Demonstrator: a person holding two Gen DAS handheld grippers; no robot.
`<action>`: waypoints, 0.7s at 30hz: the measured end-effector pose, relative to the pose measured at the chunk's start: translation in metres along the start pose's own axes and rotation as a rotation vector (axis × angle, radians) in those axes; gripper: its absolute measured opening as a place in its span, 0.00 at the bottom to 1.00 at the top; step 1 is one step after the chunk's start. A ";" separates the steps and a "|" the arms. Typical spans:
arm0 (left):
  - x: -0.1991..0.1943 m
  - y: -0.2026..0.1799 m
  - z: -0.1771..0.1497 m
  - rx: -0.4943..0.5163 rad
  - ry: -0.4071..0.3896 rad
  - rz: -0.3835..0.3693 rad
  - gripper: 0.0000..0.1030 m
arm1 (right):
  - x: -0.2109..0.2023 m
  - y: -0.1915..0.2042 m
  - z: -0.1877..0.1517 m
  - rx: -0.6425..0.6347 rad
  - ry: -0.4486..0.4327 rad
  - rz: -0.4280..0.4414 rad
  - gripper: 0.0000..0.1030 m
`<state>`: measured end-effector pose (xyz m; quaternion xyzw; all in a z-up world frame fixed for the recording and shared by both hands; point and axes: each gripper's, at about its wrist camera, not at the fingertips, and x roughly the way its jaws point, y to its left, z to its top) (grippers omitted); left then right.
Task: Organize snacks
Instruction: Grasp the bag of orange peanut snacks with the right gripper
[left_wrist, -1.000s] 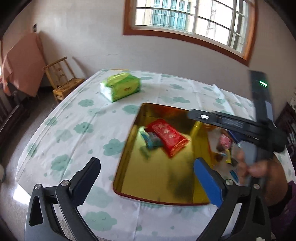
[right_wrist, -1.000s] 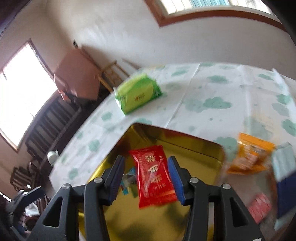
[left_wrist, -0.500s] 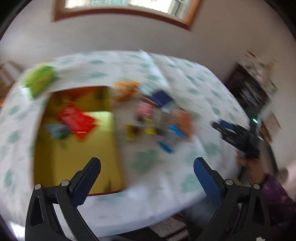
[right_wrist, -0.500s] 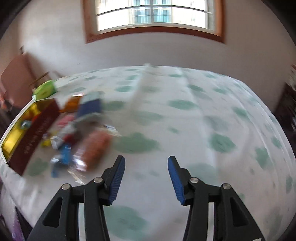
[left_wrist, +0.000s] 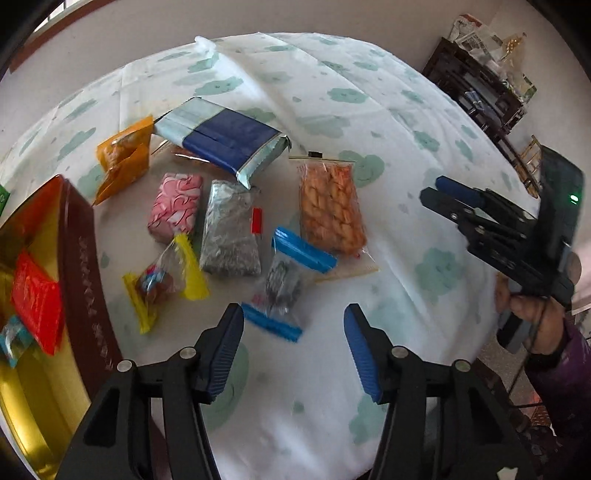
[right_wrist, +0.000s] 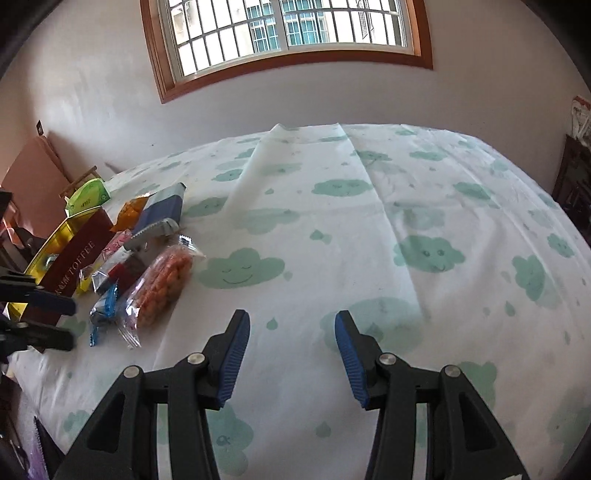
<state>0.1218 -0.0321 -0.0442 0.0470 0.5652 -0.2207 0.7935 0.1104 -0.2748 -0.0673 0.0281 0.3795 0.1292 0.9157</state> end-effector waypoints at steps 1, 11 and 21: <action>0.005 0.000 0.003 -0.001 0.008 0.009 0.51 | 0.000 0.001 0.000 -0.002 0.000 0.007 0.48; 0.018 -0.007 0.007 0.040 -0.007 0.086 0.21 | 0.002 -0.001 0.000 0.017 0.005 0.053 0.48; -0.041 -0.025 -0.044 -0.134 -0.136 0.092 0.20 | 0.008 0.021 0.016 0.091 0.078 0.184 0.49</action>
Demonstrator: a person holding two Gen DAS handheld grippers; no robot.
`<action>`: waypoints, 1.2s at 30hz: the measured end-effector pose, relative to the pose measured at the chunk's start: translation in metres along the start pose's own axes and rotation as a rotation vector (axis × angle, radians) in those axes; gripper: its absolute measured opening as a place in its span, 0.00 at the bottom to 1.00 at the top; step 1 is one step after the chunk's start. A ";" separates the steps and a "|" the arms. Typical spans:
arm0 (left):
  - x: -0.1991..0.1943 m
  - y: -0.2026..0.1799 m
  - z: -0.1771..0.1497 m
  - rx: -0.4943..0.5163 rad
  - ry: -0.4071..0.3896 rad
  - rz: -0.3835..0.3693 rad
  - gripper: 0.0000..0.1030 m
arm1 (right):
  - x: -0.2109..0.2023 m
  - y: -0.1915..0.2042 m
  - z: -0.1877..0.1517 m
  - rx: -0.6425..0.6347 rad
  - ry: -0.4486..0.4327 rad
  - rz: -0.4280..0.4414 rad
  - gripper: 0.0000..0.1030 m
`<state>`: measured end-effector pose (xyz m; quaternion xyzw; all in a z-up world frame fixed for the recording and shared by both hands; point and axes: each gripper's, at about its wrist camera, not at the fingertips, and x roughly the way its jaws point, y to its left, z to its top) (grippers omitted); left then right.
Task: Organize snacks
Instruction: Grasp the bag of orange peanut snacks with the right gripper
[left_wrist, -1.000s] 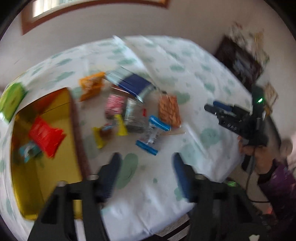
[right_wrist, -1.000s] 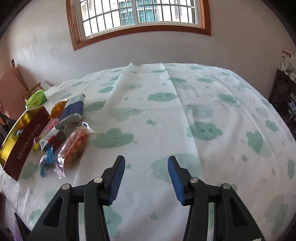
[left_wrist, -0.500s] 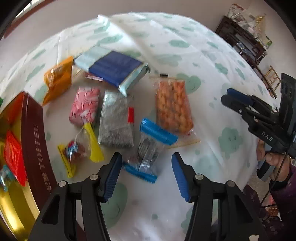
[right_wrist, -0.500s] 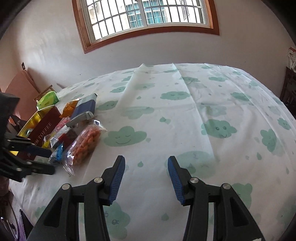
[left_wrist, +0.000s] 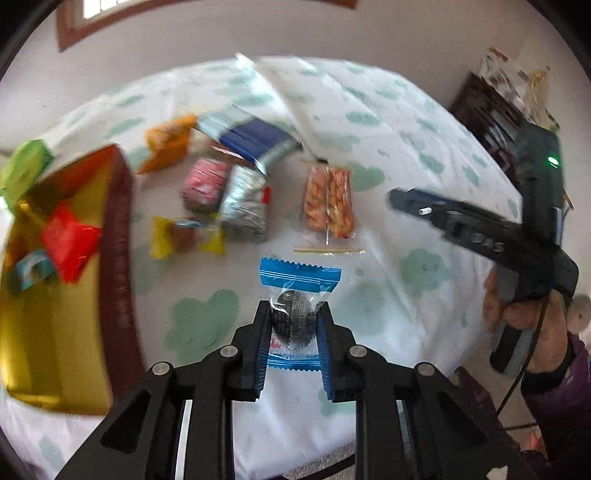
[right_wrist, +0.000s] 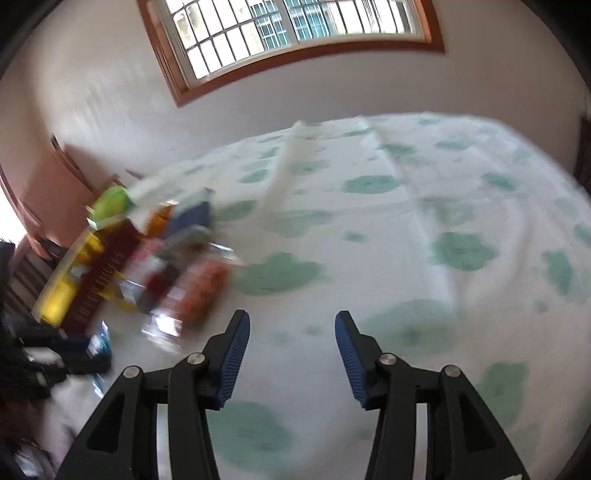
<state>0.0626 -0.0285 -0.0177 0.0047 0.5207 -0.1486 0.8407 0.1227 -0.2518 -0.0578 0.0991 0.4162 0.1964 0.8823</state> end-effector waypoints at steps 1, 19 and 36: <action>-0.007 0.001 -0.002 -0.010 -0.015 0.003 0.20 | 0.005 0.012 0.003 0.008 0.015 0.026 0.49; -0.050 0.049 -0.024 -0.112 -0.072 0.002 0.20 | 0.079 0.104 0.008 -0.144 0.063 -0.299 0.54; -0.100 0.130 -0.032 -0.285 -0.151 0.117 0.20 | -0.016 0.024 0.001 -0.075 0.011 -0.133 0.39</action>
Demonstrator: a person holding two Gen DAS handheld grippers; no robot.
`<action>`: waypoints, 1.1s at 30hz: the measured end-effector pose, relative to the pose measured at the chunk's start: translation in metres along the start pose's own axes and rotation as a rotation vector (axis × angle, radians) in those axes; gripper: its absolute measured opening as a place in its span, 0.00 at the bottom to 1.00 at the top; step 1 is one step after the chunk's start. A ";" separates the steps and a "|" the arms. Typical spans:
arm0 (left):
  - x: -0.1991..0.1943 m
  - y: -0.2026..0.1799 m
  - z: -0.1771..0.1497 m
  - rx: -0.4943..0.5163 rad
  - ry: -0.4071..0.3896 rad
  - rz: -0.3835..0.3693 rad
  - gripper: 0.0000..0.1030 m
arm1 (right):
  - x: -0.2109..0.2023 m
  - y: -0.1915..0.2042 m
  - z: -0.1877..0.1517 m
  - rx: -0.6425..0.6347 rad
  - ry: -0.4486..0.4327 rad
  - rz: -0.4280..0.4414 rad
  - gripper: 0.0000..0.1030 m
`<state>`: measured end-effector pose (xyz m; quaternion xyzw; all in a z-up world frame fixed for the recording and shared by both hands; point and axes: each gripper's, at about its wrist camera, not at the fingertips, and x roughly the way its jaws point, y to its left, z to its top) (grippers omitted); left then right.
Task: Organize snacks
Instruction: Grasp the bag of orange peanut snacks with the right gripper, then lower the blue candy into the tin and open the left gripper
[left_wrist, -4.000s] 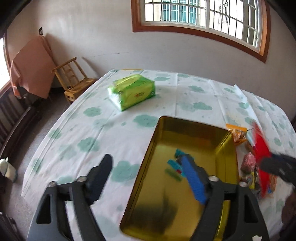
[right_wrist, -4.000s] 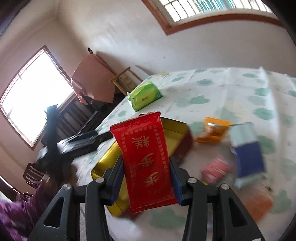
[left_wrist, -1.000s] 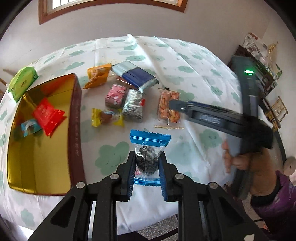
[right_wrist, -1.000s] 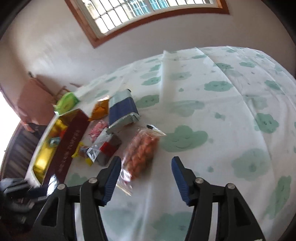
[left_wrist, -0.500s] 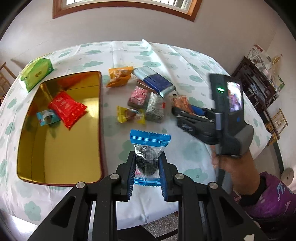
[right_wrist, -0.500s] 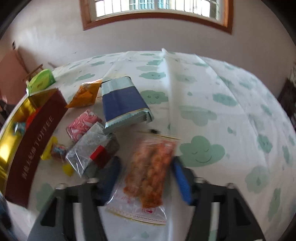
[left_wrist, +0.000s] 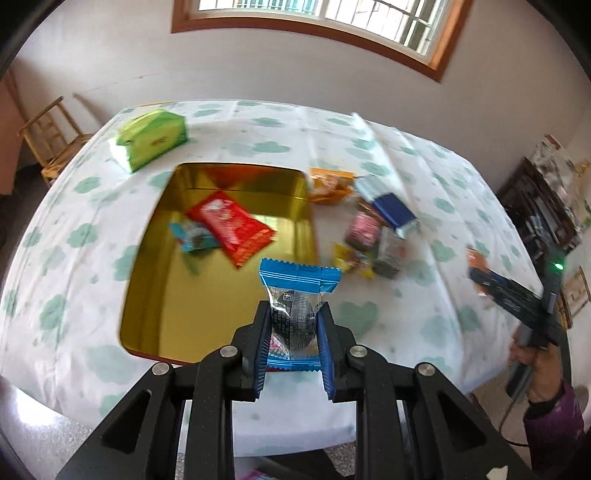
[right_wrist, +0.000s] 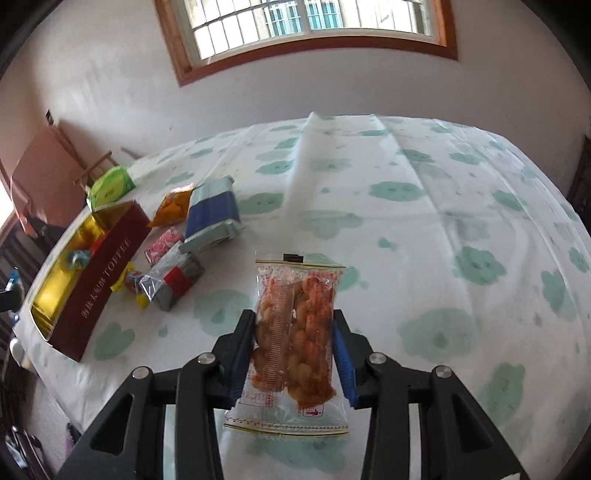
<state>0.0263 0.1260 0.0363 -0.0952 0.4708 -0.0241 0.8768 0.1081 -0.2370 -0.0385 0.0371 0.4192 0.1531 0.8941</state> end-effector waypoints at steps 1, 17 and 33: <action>0.001 0.005 0.001 -0.007 0.000 0.007 0.20 | -0.004 -0.004 0.000 0.012 -0.005 0.004 0.39; 0.058 0.054 0.022 0.007 0.043 0.120 0.20 | -0.027 -0.005 0.014 0.029 -0.052 0.031 0.39; 0.078 0.059 0.025 0.060 0.039 0.184 0.24 | -0.030 0.011 0.021 0.013 -0.054 0.051 0.39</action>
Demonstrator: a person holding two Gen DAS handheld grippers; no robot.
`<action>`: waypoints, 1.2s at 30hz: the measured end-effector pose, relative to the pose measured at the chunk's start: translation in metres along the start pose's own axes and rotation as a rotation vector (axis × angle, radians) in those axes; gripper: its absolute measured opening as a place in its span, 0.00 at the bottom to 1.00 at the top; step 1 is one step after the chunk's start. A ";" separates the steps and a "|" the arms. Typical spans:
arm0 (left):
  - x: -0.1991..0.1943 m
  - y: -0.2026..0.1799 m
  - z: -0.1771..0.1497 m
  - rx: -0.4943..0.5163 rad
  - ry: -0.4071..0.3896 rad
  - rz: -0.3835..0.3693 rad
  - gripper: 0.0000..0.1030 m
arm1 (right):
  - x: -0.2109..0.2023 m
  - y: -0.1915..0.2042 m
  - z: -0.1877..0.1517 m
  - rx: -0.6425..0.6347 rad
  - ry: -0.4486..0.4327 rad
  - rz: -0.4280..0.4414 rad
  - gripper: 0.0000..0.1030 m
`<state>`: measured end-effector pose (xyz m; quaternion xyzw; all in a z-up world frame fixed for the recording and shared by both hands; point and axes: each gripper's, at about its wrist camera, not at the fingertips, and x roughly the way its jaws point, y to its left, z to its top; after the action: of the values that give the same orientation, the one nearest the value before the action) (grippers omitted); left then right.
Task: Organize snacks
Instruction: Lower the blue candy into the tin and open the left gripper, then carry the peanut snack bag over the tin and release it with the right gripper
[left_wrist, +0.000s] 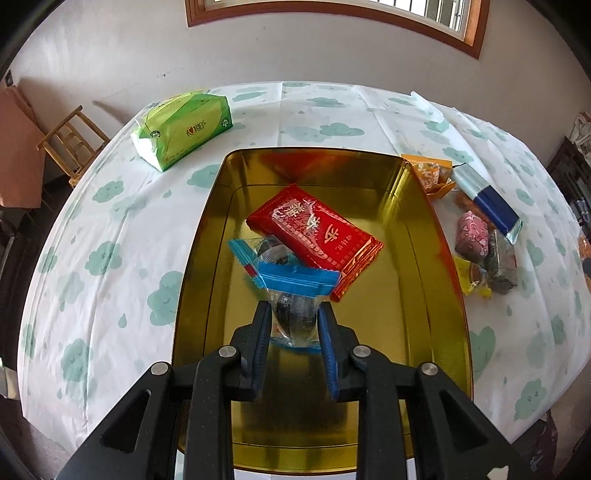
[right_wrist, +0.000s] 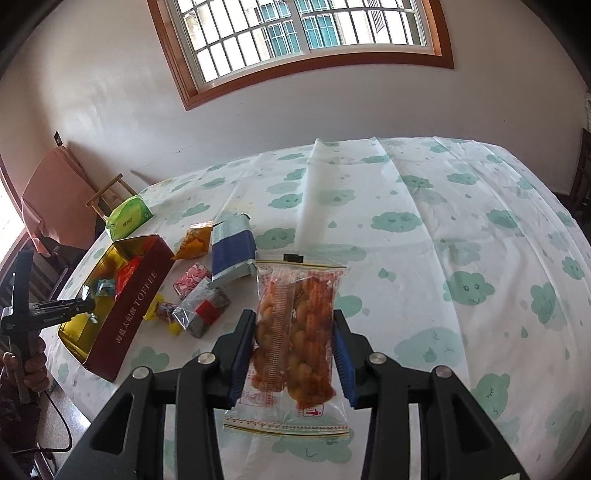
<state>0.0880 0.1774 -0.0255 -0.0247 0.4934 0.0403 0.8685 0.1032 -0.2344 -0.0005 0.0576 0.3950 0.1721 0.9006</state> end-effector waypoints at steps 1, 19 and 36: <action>0.000 0.000 0.000 0.003 -0.003 0.003 0.24 | 0.000 0.001 0.000 0.000 0.001 0.002 0.39; -0.039 -0.009 -0.007 -0.031 -0.094 0.067 0.53 | 0.006 0.064 0.031 -0.085 -0.016 0.127 0.39; -0.064 0.011 -0.032 -0.105 -0.099 0.107 0.57 | 0.089 0.210 0.078 -0.198 0.096 0.400 0.39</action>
<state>0.0268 0.1825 0.0134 -0.0419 0.4476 0.1139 0.8859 0.1613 -0.0044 0.0414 0.0379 0.3994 0.3879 0.8298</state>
